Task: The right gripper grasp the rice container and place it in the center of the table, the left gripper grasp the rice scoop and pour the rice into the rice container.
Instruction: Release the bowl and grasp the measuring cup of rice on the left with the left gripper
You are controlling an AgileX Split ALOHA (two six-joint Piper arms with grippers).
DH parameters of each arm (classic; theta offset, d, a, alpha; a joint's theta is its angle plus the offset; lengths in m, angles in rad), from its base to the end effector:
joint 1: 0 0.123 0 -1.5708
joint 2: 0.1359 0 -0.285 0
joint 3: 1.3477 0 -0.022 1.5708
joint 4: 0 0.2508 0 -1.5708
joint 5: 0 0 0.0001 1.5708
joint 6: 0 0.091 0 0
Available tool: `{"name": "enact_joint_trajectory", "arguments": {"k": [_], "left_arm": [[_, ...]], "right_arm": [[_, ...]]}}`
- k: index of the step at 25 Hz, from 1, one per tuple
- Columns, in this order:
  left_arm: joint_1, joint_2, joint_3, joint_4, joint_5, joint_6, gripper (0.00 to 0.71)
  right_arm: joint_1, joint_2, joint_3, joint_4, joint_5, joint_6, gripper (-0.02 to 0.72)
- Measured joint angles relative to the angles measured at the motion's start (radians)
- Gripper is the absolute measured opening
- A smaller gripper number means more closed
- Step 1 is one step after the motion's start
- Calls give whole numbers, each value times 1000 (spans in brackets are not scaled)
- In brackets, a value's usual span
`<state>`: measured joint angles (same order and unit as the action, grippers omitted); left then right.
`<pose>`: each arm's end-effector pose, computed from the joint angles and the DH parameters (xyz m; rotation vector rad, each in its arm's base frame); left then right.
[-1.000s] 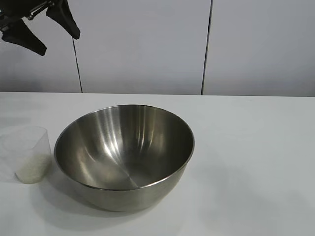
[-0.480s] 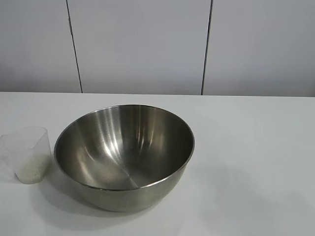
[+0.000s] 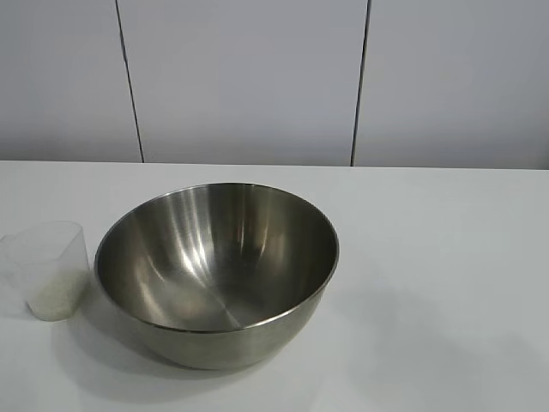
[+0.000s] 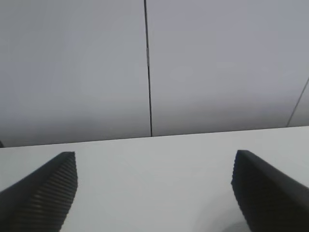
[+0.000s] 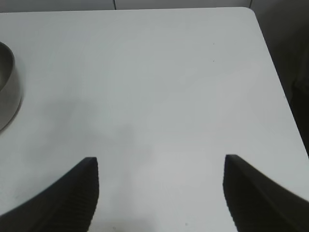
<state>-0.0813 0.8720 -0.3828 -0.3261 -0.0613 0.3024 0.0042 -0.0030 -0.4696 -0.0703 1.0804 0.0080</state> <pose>0.1725 -0.0123 0.2554 0.0425 1.9145 -0.0516 -0.0028 -0.0057 0.2674 0.0069 2.0902 -0.0775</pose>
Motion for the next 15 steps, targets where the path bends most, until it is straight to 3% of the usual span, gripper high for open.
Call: {"name": "enact_joint_trajectory", "arguments": {"k": [3,7,12,15], "left_arm": [[-40,2,84,14,-65,-7,629],[-108,2,230,42,-303,-72,599],[-117,61,368,97,-490,-230,549],[-117,150,382,215,-564,-324,545]], "right_arm": [[0,0,0,0,0,0,495],[0,0,0,0,0,0,495],[0,0,0,0,0,0,495],[0,0,1,0,0,0,495]]}}
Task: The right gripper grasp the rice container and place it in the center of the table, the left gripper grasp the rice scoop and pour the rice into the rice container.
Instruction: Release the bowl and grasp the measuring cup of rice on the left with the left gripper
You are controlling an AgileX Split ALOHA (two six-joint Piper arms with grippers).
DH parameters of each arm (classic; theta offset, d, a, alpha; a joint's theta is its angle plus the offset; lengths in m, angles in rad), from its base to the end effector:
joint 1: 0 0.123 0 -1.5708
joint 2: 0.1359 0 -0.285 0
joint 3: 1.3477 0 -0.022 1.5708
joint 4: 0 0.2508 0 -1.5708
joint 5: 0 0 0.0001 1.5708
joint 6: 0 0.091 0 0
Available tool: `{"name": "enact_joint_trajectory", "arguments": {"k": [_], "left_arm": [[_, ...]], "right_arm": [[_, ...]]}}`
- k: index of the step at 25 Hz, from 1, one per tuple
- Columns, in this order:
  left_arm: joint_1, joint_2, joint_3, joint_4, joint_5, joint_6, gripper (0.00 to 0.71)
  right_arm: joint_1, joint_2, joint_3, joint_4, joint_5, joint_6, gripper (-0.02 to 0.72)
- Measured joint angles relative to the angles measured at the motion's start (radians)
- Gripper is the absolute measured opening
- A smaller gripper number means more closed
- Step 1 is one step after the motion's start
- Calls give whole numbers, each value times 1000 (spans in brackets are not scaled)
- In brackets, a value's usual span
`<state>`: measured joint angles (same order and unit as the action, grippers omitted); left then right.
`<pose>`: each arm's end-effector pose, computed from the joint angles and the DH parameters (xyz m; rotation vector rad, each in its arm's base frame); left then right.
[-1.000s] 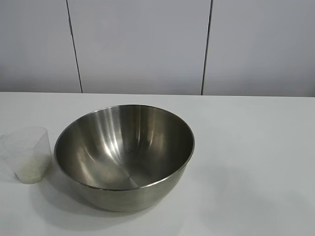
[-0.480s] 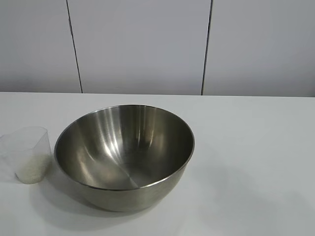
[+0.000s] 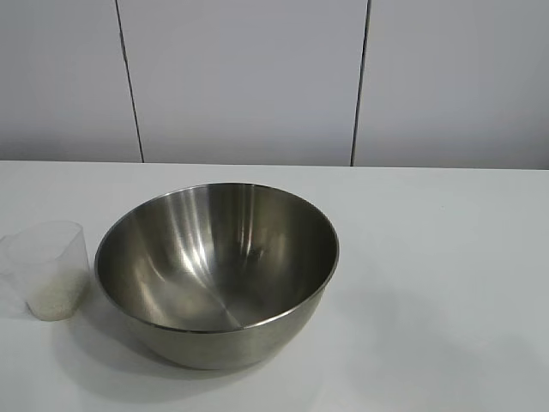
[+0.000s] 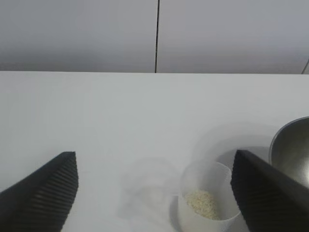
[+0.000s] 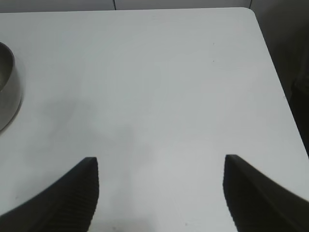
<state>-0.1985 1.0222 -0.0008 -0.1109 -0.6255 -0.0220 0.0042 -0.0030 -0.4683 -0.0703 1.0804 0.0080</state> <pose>0.1373 -0.0216 0.1675 0.0370 1.8842 -0.1519 -0.0027 -0.0057 0.2670 0.0069 2.0915 -0.0775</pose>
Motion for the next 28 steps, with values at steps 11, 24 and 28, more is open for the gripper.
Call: {"name": "enact_joint_trajectory", "arguments": {"k": [11,24,28], "left_arm": [[52,640,-12,251,-496,-72,540],[328,815,-91,488,-526,48,507],[328,815,-135,524,-526,56,477]], "right_arm": [[0,0,0,0,-2,1,495],[0,0,0,0,-2,3,495],[0,0,0,0,-2,3,495]]}}
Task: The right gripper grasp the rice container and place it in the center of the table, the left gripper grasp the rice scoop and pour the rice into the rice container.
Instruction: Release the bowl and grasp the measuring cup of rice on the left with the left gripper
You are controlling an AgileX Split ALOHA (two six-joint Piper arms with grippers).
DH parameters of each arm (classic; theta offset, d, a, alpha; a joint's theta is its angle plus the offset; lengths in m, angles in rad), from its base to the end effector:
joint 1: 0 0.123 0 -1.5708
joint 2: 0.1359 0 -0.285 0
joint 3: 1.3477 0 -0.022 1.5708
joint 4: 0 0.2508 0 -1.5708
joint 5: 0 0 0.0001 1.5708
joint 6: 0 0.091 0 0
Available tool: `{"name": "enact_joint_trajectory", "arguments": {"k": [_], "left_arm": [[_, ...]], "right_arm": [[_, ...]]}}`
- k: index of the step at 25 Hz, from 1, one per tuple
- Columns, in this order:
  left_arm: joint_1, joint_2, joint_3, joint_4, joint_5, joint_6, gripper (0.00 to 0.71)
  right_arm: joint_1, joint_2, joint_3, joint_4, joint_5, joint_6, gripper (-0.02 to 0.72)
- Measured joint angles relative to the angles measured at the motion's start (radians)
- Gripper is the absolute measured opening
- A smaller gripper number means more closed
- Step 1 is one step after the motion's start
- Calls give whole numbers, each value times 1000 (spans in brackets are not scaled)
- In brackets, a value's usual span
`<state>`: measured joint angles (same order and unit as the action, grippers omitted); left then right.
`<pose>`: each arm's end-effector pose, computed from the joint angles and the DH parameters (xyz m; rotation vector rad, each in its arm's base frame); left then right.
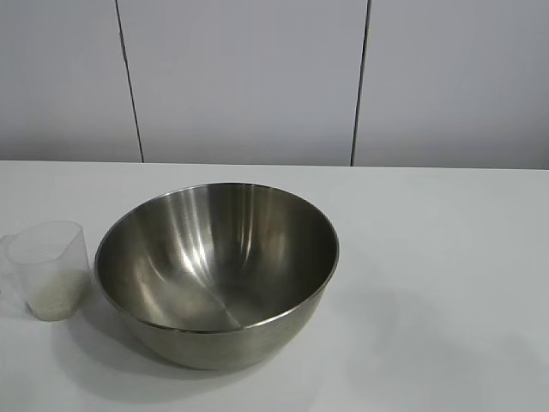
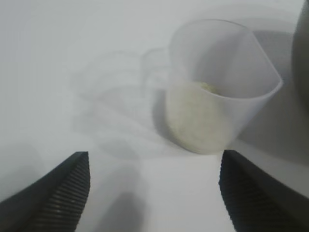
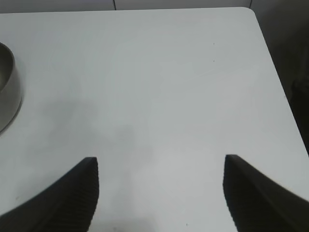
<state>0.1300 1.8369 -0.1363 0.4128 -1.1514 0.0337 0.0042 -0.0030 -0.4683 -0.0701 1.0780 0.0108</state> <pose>0.1999 -0.0075 0.0934 0.3095 2.0098 -0.1741 -0.0026 -0.0056 0.2672 0.0097 2.0890 -0.0756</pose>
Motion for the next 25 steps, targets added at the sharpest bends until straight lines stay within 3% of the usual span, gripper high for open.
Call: {"name": "enact_joint_trajectory", "arguments": {"k": [10,25], "left_arm": [[0,160,-80,11,-1,20,474],[0,268,-228,37,-1,22,474]], "right_arm": [[0,0,0,0,1,0,495],[0,0,0,0,0,0,495]]}}
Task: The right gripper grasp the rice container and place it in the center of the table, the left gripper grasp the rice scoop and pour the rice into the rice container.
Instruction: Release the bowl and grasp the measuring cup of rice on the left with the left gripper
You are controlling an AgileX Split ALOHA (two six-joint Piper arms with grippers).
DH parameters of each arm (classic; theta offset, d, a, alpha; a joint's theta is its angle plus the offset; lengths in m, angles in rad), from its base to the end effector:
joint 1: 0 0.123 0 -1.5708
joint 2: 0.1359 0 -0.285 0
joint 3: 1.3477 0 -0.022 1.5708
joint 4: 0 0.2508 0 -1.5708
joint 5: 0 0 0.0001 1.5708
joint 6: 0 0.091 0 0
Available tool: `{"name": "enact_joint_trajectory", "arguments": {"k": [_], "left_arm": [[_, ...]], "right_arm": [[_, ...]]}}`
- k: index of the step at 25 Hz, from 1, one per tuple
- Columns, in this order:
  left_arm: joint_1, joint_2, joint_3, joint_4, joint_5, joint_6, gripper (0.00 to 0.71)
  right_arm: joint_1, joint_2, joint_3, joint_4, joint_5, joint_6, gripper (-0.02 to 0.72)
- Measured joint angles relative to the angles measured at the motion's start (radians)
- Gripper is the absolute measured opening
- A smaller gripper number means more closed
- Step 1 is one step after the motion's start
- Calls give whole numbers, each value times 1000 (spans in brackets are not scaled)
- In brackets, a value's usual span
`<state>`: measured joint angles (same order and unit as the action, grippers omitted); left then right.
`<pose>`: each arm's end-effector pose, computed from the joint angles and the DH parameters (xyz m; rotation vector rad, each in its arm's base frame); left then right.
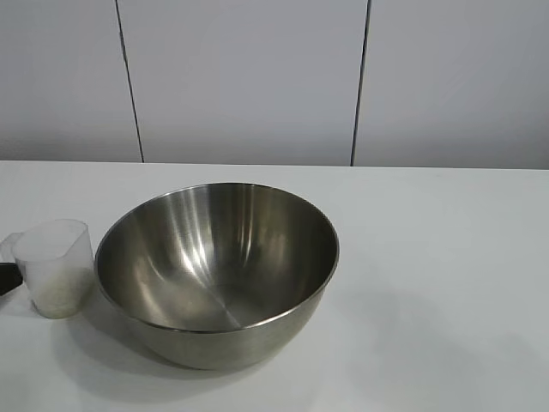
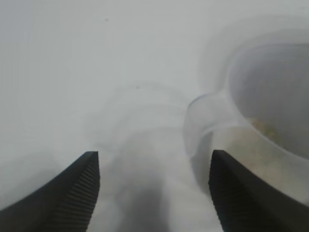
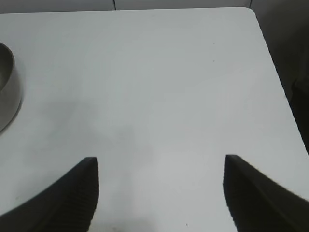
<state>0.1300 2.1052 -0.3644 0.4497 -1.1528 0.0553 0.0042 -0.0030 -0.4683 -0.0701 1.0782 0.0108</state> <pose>0.2523 -0.0035 0.0515 0.3624 2.0370 -0.1992 -0.0026 -0.0056 0.2672 0.0097 2.0892 -0.0756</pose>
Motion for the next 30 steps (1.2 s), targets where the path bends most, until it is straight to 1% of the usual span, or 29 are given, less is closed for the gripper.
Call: {"name": "enact_joint_trajectory", "arguments": {"k": [12,16,28,29,30], "left_arm": [[0,1,-44,12,0,-30,468],[0,1,-47,12,-1,-43,457],[0,-28,-47,12,1,-73,455],[0,-28,-47,12,1,-78,450],[0,-28,-47,12,1,-80,430]], "right_arm": [[0,0,0,0,0,0,495],[0,0,0,0,0,0,495],[0,0,0,0,0,0,495],[0,0,0,0,0,0,495],[0,0,0,0,0,0,495]]}}
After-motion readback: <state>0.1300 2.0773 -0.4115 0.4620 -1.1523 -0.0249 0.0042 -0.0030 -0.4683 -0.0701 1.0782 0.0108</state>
